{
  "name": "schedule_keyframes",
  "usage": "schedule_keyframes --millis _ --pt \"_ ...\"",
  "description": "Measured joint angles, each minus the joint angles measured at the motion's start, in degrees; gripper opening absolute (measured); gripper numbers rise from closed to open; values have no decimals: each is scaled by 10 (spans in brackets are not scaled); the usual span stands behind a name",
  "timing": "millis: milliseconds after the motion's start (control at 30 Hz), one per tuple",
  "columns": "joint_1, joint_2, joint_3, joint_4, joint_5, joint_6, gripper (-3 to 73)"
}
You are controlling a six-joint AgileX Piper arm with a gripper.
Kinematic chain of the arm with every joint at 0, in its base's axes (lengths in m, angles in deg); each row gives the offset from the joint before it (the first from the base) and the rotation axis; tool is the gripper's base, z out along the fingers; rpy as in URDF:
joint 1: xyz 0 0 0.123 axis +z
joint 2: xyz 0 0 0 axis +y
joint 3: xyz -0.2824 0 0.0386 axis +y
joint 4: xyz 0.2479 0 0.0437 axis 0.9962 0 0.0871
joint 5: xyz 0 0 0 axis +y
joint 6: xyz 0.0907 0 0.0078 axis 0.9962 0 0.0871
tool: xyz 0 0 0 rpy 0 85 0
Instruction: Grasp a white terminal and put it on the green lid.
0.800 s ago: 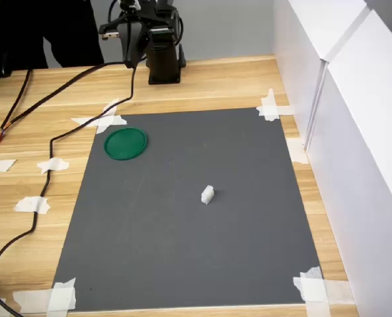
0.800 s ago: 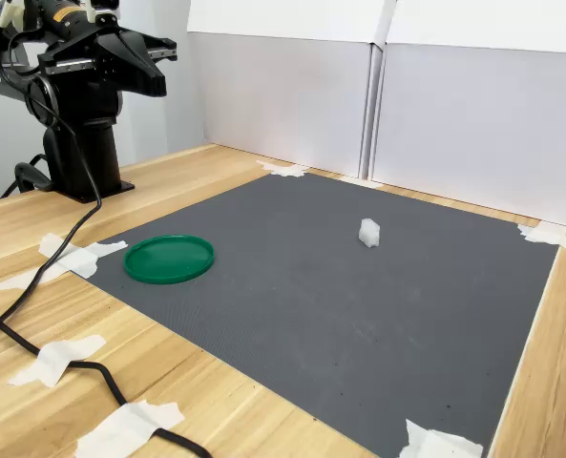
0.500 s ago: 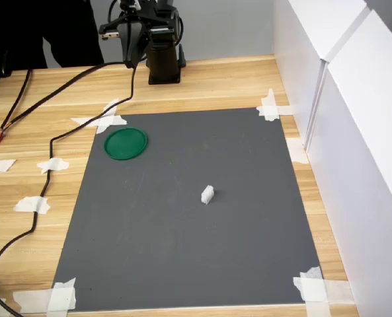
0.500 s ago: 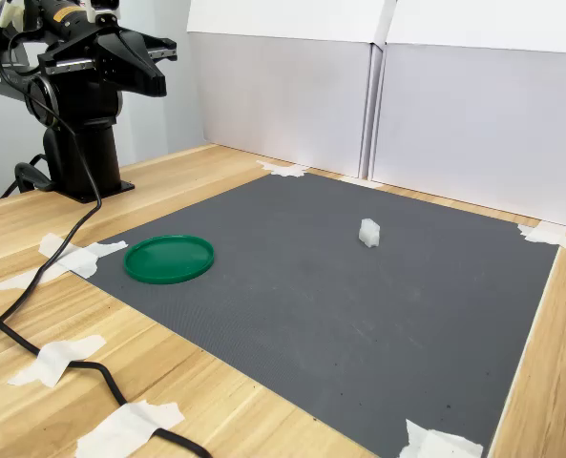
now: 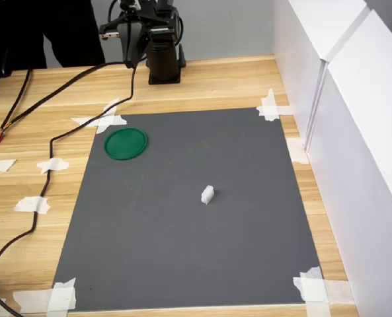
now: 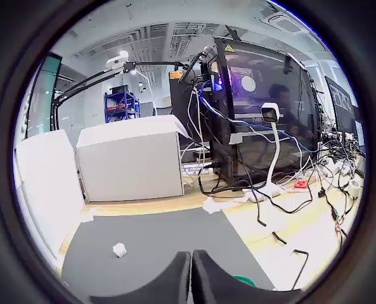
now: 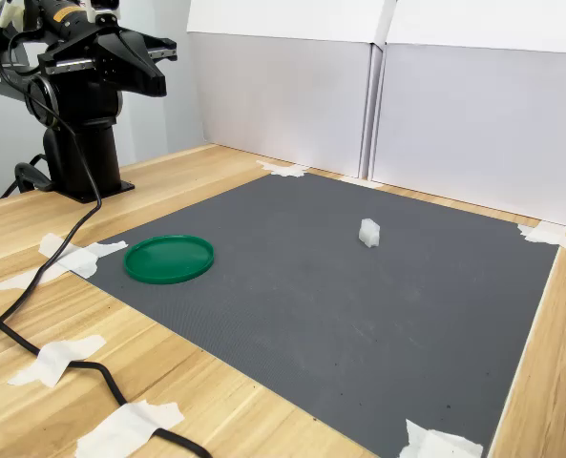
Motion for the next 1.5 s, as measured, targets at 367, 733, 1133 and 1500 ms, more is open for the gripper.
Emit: schedule_keyframes --millis 367,733,1133,1500 --pt "0 19 0 0 -2 0 -16" --pt "0 237 -78 -1 8 -19 -16" --pt "0 501 -245 -2 78 -31 -16" --pt "0 633 -387 8 181 -105 -16"
